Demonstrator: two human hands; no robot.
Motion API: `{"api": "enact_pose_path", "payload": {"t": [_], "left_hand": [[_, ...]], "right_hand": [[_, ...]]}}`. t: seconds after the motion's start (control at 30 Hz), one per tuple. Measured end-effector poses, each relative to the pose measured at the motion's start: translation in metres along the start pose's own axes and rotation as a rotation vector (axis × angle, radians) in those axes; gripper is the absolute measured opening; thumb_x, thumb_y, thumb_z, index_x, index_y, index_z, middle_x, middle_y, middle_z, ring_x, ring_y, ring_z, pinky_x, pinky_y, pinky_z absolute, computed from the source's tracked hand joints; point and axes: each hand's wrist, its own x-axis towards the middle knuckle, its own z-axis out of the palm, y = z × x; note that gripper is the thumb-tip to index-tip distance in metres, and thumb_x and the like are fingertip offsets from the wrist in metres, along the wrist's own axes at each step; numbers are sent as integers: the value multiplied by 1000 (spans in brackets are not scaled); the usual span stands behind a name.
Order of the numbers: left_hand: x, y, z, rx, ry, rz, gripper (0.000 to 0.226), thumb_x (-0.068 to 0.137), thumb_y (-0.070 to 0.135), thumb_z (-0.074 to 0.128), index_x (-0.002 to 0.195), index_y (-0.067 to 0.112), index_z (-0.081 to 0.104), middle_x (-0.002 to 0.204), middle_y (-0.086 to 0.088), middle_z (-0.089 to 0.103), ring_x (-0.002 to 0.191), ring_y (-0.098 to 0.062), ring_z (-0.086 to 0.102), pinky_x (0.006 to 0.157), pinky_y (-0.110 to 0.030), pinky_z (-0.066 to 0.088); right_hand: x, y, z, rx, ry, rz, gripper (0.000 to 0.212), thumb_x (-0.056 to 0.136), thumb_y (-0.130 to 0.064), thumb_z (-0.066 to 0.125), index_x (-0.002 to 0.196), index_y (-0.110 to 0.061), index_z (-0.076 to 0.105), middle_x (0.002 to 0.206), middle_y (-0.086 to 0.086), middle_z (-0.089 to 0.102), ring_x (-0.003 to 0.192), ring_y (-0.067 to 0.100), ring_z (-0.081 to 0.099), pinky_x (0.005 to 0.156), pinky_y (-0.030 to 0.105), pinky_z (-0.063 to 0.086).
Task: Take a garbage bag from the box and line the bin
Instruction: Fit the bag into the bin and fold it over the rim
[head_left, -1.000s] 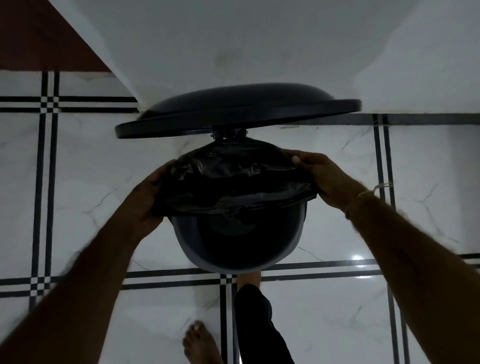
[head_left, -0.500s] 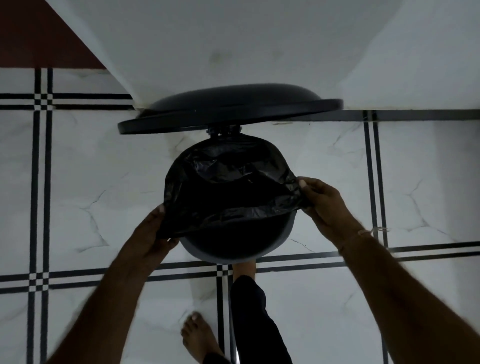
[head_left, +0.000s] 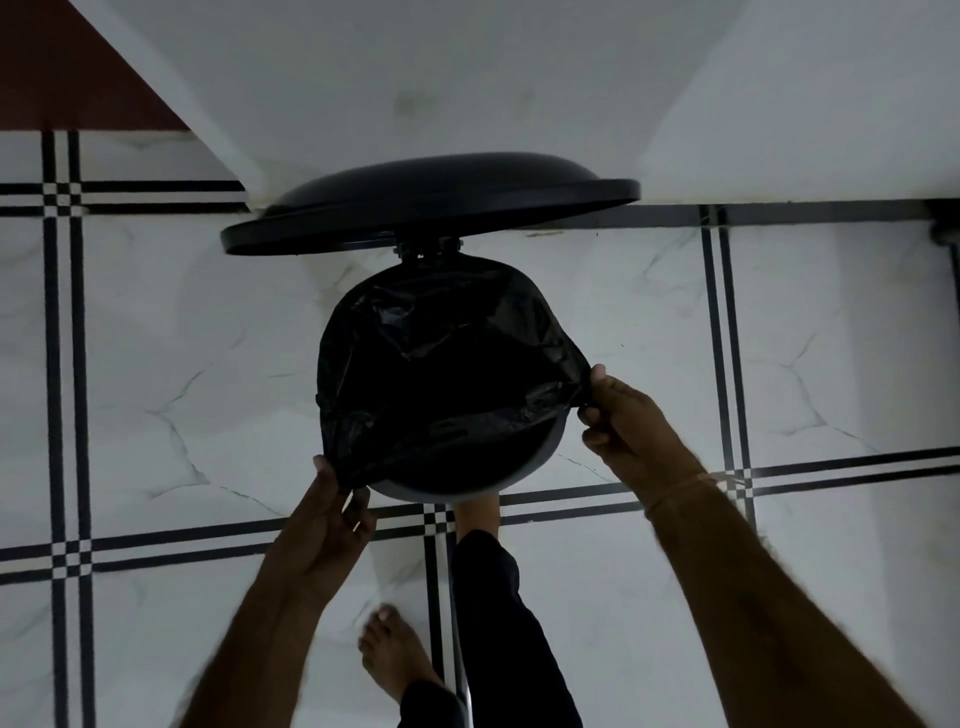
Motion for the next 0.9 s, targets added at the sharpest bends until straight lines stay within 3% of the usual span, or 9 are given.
{"api": "enact_pose_path", "payload": {"t": [0.13, 0.3, 0.4, 0.47, 0.53, 0.63, 0.7, 0.8, 0.9], "left_hand": [[-7, -4, 7, -33, -37, 1, 59, 107, 42, 38, 69, 33, 81, 81, 16, 74, 51, 0, 56, 46, -15, 44], [-15, -13, 3, -70, -64, -59, 42, 100, 40, 48, 81, 26, 82, 80, 12, 72, 49, -2, 49, 43, -16, 42], [-20, -21, 5, -95, -77, -66, 27, 90, 38, 56, 85, 23, 78, 78, 9, 67, 48, -3, 49, 43, -17, 42], [-19, -27, 4, -109, -74, -82, 34, 95, 37, 52, 80, 23, 79, 75, 9, 64, 48, -3, 49, 42, -17, 42], [-20, -33, 4, -128, -76, -98, 43, 104, 40, 44, 85, 22, 77, 75, 8, 64, 47, -3, 48, 41, -18, 42], [-27, -41, 9, -165, -73, -101, 33, 105, 44, 40, 100, 21, 64, 68, 9, 58, 45, -2, 45, 40, -17, 40], [-34, -48, 14, -166, -73, -102, 24, 101, 39, 46, 97, 21, 62, 72, 9, 56, 44, -3, 43, 39, -17, 39], [-44, -54, 21, -140, -81, -128, 12, 96, 25, 53, 92, 18, 62, 79, 6, 58, 45, -3, 44, 39, -17, 39], [-47, -55, 23, -150, -60, -152, 26, 106, 16, 42, 88, 17, 59, 63, 7, 59, 42, -3, 44, 37, -16, 38]], "right_hand": [[-6, 5, 3, 107, -59, 96, 30, 103, -36, 56, 77, -21, 63, 73, -6, 53, 44, 1, 40, 41, 15, 25], [-17, 24, -1, -42, 109, 45, 24, 104, -34, 56, 85, -21, 62, 80, -4, 71, 53, 5, 57, 40, 16, 28], [-22, 37, -9, 144, 84, 114, 27, 107, -30, 50, 82, -23, 54, 66, -8, 60, 50, 3, 54, 39, 14, 29], [-27, 42, -12, 246, 50, 140, 25, 107, -30, 49, 84, -22, 54, 62, -9, 54, 48, 2, 50, 39, 14, 30], [-36, 46, -8, 150, 33, 78, 22, 105, -33, 53, 95, -17, 64, 70, -5, 61, 53, 6, 52, 43, 17, 32], [-58, 53, 14, -113, -37, 58, 29, 104, -29, 56, 106, -6, 73, 95, 8, 80, 63, 15, 61, 44, 19, 32], [-70, 63, 33, -167, -103, 124, 34, 106, -30, 53, 103, -4, 75, 105, 16, 79, 62, 16, 60, 41, 17, 34], [-75, 74, 56, 53, -194, 293, 31, 103, -34, 57, 98, -7, 71, 85, 11, 73, 53, 11, 57, 38, 16, 32], [-66, 79, 66, 317, -174, 368, 33, 86, -34, 71, 108, -10, 63, 78, 2, 59, 47, 7, 50, 35, 16, 32]]}}
